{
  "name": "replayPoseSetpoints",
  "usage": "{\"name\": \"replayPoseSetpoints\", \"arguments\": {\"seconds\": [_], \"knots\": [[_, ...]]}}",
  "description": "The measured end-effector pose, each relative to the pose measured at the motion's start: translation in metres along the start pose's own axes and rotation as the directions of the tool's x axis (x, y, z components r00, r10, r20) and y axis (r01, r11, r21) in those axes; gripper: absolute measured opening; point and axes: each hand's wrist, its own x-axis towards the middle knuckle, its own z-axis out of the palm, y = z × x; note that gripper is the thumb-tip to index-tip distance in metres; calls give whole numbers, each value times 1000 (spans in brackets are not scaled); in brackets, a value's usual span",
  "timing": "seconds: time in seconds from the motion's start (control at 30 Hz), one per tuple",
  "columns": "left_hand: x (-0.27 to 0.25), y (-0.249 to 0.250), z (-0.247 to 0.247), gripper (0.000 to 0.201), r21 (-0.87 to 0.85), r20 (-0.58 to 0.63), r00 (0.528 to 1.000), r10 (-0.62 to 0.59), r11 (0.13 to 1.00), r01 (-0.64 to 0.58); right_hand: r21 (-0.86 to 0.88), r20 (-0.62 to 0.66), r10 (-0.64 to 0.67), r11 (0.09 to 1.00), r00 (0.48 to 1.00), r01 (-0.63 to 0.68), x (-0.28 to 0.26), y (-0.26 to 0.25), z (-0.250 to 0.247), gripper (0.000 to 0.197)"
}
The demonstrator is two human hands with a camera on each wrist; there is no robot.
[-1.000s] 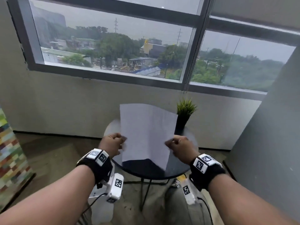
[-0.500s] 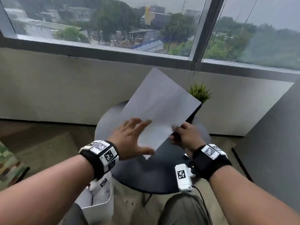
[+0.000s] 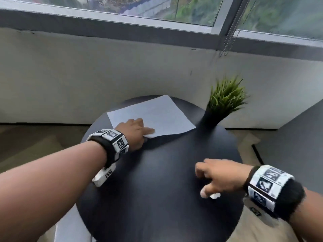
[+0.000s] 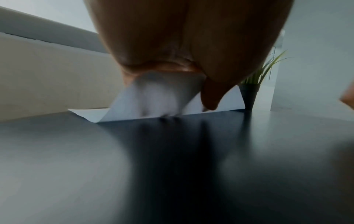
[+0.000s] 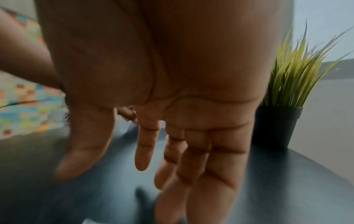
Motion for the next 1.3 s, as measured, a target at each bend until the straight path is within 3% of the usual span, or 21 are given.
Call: {"name": "replayPoseSetpoints", "arguments": {"seconds": [0.1, 0.2, 0.27, 0.4, 0.5, 0.57, 0.67, 0.77, 0.87, 0.93, 0.97, 1.03, 1.07, 1.13, 1.17, 1.23, 1.3], "knots": [[17, -1, -2, 58, -15, 55, 998, 8, 1000, -8, -192, 64, -91, 976, 994, 102, -11, 7, 25, 38], [24, -3, 2, 67, -16, 72, 997, 24, 1000, -23, -159, 35, -211, 964, 977, 214, -12, 15, 30, 11], [24, -5, 7, 70, -10, 76, 996, 41, 999, -40, -115, -10, -206, 972, 979, 203, -2, 20, 23, 10], [19, -7, 16, 76, 16, 61, 998, 30, 999, -31, -22, -281, 37, 999, 959, -45, 51, 46, -7, 13], [7, -5, 18, 69, -9, -93, 996, -13, 1000, 12, 72, -392, 203, 979, 897, -190, 85, 61, -19, 11], [-4, -5, 16, 65, -29, -179, 983, -44, 999, 39, 150, -424, 268, 963, 865, -224, 96, 64, -13, 24], [-28, -18, 20, 75, -117, -68, 965, -255, 962, 246, 294, -472, 365, 923, 802, -248, 90, 63, 3, 44], [-69, -30, 39, 90, -99, 15, 913, -407, 908, 407, 223, -375, 428, 902, 822, -369, 61, 49, 26, 64], [-123, -10, 55, 110, -19, 117, 955, -271, 961, 275, 217, -273, 375, 921, 886, -323, 25, -1, 67, 92], [-159, 16, 55, 122, 6, 196, 980, -39, 999, 39, 157, -245, 212, 972, 946, -177, -3, -49, 90, 110], [-172, 27, 54, 126, -17, 225, 969, 100, 995, -98, 118, -227, 100, 990, 969, -75, -16, -69, 97, 113], [-182, 41, 50, 115, -129, 204, 928, 312, 948, -290, 103, -225, -129, 982, 966, 156, -33, -89, 93, 90], [-180, 43, 50, 102, -175, 142, 926, 348, 930, -323, 128, -268, -205, 961, 941, 246, -36, -89, 84, 73], [-167, 43, 46, 76, -194, -22, 976, 218, 956, -218, 241, -418, -167, 927, 893, 286, -28, -70, 61, 59], [-159, 41, 44, 70, -173, -50, 994, 99, 979, -106, 273, -459, -71, 937, 886, 216, -20, -55, 50, 58], [-142, 35, 46, 79, -104, 6, 993, -118, 988, 118, 254, -438, 170, 965, 883, -60, 2, -26, 39, 61], [-130, 29, 51, 97, -20, 82, 969, -233, 972, 235, 198, -344, 298, 950, 890, -241, 22, -15, 46, 75]]}}
